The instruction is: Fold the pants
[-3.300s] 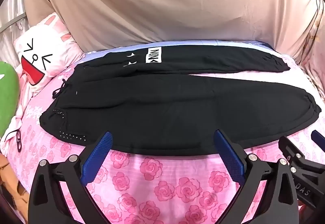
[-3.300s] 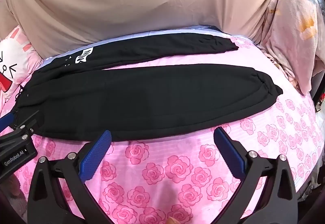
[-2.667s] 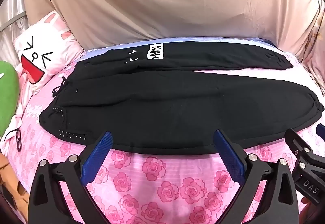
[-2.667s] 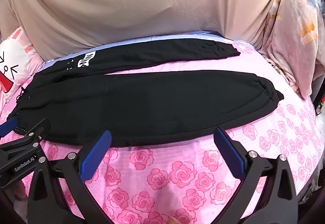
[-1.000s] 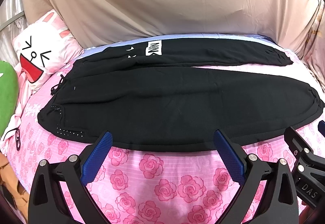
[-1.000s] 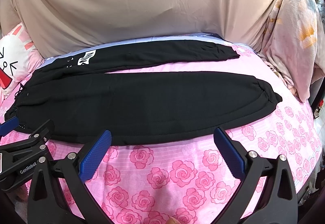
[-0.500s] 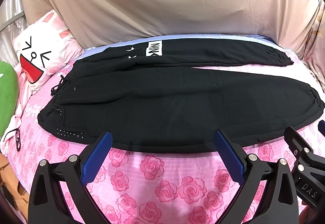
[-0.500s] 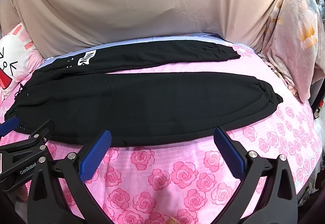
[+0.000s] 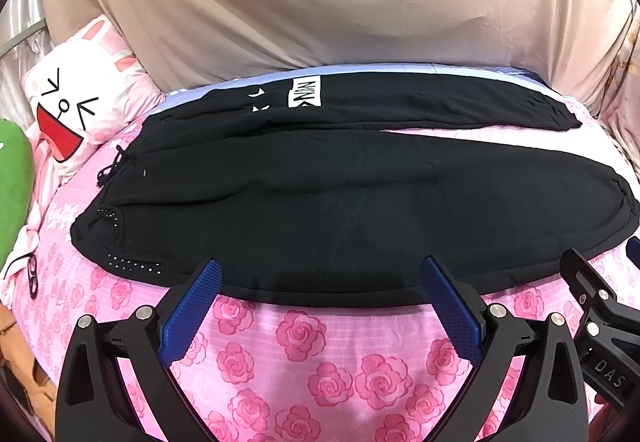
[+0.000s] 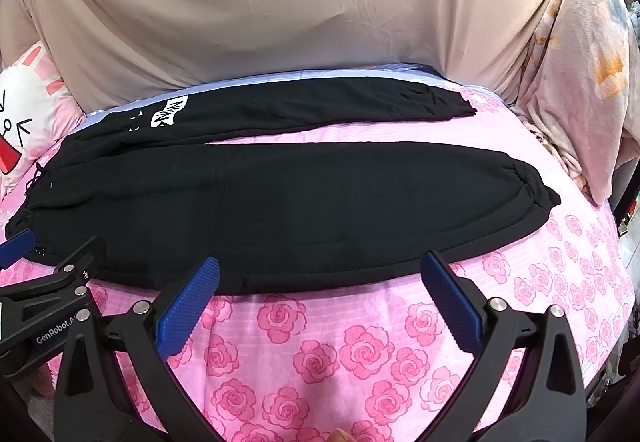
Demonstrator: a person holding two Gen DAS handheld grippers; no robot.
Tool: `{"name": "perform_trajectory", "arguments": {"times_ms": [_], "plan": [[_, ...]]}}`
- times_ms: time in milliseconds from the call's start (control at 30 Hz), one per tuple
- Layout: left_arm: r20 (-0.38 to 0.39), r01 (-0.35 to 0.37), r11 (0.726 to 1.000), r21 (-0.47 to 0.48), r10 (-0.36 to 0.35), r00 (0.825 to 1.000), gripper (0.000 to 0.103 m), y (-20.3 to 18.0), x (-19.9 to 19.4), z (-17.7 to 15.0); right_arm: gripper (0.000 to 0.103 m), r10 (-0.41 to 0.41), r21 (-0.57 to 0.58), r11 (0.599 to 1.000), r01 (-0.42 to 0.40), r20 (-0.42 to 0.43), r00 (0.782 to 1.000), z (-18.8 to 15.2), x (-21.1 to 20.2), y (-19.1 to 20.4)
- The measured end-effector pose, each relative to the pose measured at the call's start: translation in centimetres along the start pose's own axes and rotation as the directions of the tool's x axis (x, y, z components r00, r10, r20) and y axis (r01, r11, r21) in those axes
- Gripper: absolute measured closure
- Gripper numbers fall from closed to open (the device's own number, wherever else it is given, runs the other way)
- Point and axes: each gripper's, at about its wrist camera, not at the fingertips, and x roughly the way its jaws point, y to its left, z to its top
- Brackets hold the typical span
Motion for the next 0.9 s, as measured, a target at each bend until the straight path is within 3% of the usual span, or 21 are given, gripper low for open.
{"name": "perform_trajectory", "arguments": {"times_ms": [167, 367, 500, 633, 767, 900], "plan": [[-0.028, 0.062, 0.998, -0.025, -0.063, 0.998, 0.005, 1.5, 2.0, 0.6, 0.005, 0.019, 0.008, 1.0, -0.019, -0.005, 1.0, 1.4, 2.0, -2.5], [-0.038, 0.163, 0.979, -0.124, -0.169, 0.985, 0.005, 7.8, 5.7, 4.4, 0.005, 0.039, 0.152, 0.988, -0.032, -0.037, 0.999, 7.8, 7.8, -12.1], [-0.01, 0.098, 0.978, -0.187, -0.102, 0.995, 0.006, 13.9, 9.3, 9.2, 0.005, 0.001, 0.23, 0.973, 0.006, -0.03, 1.0, 13.6, 13.5, -18.9], [-0.055, 0.021, 0.946, -0.324, -0.041, 0.998, 0.008, 22.2, 15.2, 14.7, 0.006, 0.0, 0.341, 0.94, 0.025, -0.074, 0.997, 18.6, 20.4, -24.9], [-0.088, -0.056, 0.911, -0.409, 0.021, 0.996, 0.008, 28.4, 19.8, 18.8, 0.007, -0.062, 0.326, 0.94, 0.101, -0.128, 0.99, 21.6, 26.2, -27.2], [-0.138, -0.127, 0.897, -0.423, 0.074, 0.988, 0.008, 32.4, 24.3, 21.8, 0.007, -0.012, 0.354, 0.933, 0.067, -0.157, 0.988, 23.2, 30.2, -27.9]]}}
